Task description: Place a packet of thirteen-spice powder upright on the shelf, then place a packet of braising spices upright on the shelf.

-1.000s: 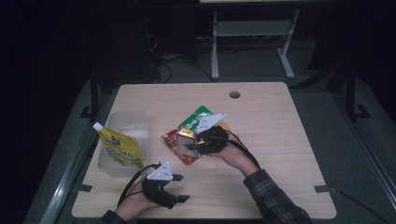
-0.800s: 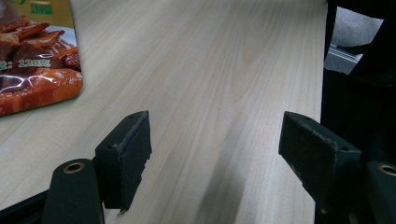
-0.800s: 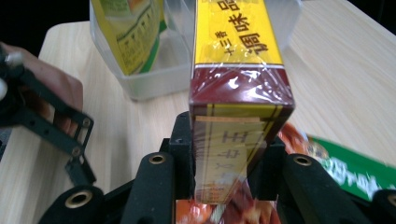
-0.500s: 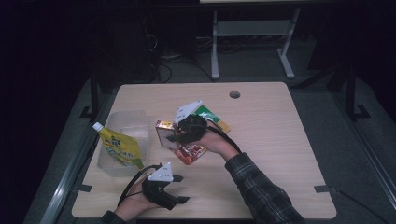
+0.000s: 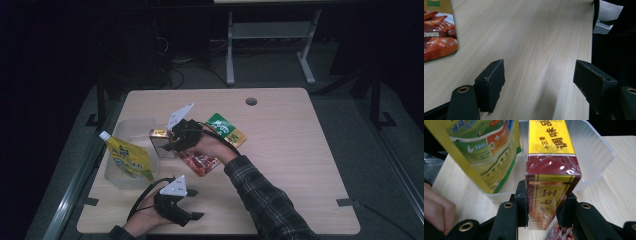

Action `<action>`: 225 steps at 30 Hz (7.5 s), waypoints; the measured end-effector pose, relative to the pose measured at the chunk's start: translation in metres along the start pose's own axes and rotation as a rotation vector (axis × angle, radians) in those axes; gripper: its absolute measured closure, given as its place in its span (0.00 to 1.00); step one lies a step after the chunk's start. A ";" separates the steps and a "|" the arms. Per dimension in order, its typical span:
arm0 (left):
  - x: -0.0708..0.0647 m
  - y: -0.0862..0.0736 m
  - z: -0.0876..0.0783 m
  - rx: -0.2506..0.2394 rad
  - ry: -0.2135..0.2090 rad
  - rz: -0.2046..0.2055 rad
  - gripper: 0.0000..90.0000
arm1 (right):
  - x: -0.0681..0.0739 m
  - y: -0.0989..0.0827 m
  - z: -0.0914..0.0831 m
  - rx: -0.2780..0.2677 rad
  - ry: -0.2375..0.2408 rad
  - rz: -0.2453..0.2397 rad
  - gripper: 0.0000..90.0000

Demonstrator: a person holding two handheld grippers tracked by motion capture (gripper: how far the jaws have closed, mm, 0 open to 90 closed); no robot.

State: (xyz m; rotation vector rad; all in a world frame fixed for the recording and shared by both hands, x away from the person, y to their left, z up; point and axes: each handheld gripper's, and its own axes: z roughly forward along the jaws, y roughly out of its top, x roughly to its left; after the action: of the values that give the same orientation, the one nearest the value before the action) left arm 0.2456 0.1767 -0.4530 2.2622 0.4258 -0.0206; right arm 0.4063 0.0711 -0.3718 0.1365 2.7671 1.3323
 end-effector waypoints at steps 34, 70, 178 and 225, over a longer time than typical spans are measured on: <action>-0.002 0.002 0.002 0.010 -0.011 0.025 0.27 | -0.006 0.023 0.024 -0.024 0.022 -0.025 0.75; -0.004 0.002 0.008 0.022 -0.038 0.035 0.27 | -0.002 0.048 0.083 -0.037 0.061 -0.045 0.61; 0.136 0.078 0.067 0.078 0.556 -0.356 1.00 | 0.098 -0.225 -0.162 0.052 -0.306 0.412 0.30; 0.069 0.048 0.054 0.129 0.131 -0.035 0.17 | 0.097 -0.226 -0.161 0.074 -0.317 0.410 0.30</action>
State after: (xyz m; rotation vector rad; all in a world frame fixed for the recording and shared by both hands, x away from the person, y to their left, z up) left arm 0.3324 0.1283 -0.4648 2.3910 0.5466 0.0848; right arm 0.2827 -0.1838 -0.4507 0.8788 2.5972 1.1494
